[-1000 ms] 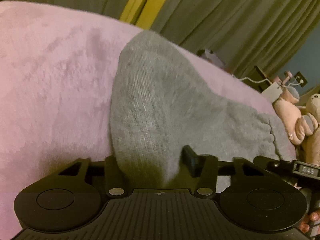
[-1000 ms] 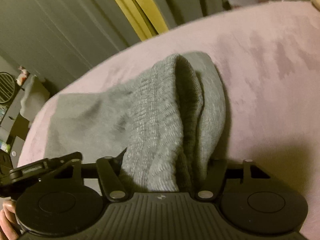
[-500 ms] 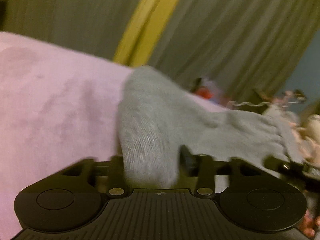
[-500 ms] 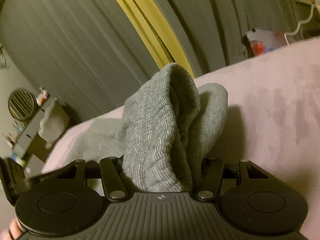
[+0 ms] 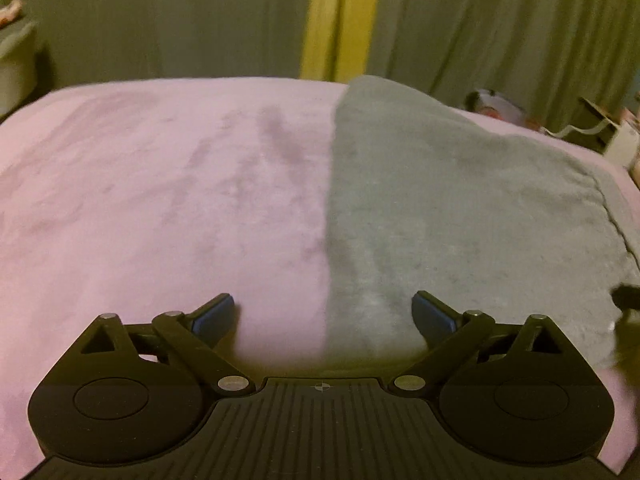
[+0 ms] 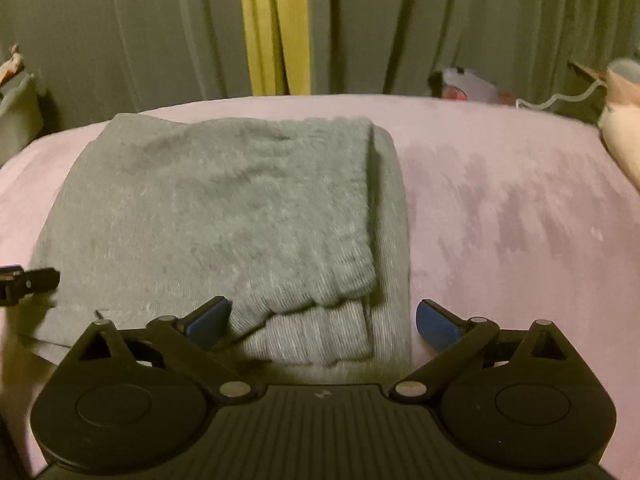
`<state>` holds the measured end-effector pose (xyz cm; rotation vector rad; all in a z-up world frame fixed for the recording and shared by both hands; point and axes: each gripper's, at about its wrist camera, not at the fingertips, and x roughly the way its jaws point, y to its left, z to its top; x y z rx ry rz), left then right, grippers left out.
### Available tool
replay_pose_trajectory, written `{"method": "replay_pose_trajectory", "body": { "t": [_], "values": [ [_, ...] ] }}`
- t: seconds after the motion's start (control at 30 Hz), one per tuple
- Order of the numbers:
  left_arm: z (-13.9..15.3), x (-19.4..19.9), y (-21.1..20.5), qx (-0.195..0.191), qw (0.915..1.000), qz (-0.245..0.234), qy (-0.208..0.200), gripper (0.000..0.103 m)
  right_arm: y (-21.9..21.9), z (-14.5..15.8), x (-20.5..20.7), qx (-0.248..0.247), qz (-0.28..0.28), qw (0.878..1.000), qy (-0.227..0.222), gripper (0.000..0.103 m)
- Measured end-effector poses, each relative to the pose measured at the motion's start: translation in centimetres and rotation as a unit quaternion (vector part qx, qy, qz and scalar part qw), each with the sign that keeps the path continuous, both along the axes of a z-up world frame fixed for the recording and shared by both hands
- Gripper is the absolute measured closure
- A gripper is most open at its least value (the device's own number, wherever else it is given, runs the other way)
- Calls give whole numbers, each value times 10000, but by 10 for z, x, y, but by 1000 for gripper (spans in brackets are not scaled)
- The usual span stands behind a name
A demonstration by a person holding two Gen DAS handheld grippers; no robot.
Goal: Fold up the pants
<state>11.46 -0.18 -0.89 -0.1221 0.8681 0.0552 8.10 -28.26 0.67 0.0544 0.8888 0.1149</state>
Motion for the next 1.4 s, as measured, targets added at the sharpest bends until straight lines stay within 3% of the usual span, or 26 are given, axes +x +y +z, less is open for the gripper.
{"method": "replay_pose_trajectory", "body": {
  "t": [0.07,0.2,0.27,0.3,0.33,0.5,0.67,0.73,0.83,0.9,0.97,1.0,1.07,1.13,1.23,1.3,1.37,1.4],
  "values": [
    [6,-9,9,-236,9995,192,50,5,-5,7,-6,204,-12,9998,15,4],
    [22,-30,3,-425,9988,-26,-226,5,-33,25,-16,1178,-323,9913,-481,8],
    [24,-40,-1,-420,9988,-56,-261,5,-46,24,-14,1700,-582,9831,-338,29],
    [25,-43,-3,-453,9985,-95,-296,5,-49,24,-12,1858,-666,9800,-262,57],
    [26,-45,-5,-474,9983,-114,-327,5,-48,24,-10,1856,-750,9795,-227,66],
    [33,-55,-7,-635,9962,-42,-601,5,-28,30,-19,1381,-705,9860,-614,66],
    [14,-51,5,-976,9945,160,-333,5,-32,11,-9,1596,-957,9821,-281,56],
    [15,-49,13,-1138,9926,297,-302,5,-34,14,-15,1649,-913,9810,-466,68],
    [29,-45,22,-1414,9877,370,-565,5,-41,20,-20,1956,-852,9748,-658,69],
    [41,-33,24,-1474,9861,361,-681,5,-38,13,-16,1516,-876,9835,-458,67],
    [54,-16,21,-1391,9865,338,-794,5,-38,4,-19,1313,-1016,9845,-561,49],
    [60,-6,18,-1278,9878,304,-835,5,-38,4,-22,1217,-1102,9842,-662,39],
    [70,17,6,-931,9907,199,-976,5,-38,6,-25,1160,-1092,9836,-844,37],
    [70,43,-6,-568,9930,216,-1011,5,-33,6,-26,874,-1112,9846,-1032,24],
    [57,85,-22,-350,9957,217,-834,5,-26,-3,-24,678,-1011,9866,-1084,17],
    [38,114,-31,-141,9984,215,-508,5,-31,-11,-18,906,-952,9864,-985,15],
    [14,141,-38,186,9995,236,-80,1,-38,-18,-14,1125,-1084,9838,-883,6],
    [7,148,-37,205,9993,309,-72,0,-42,-22,-11,1227,-1116,9827,-830,4]
  ]
}}
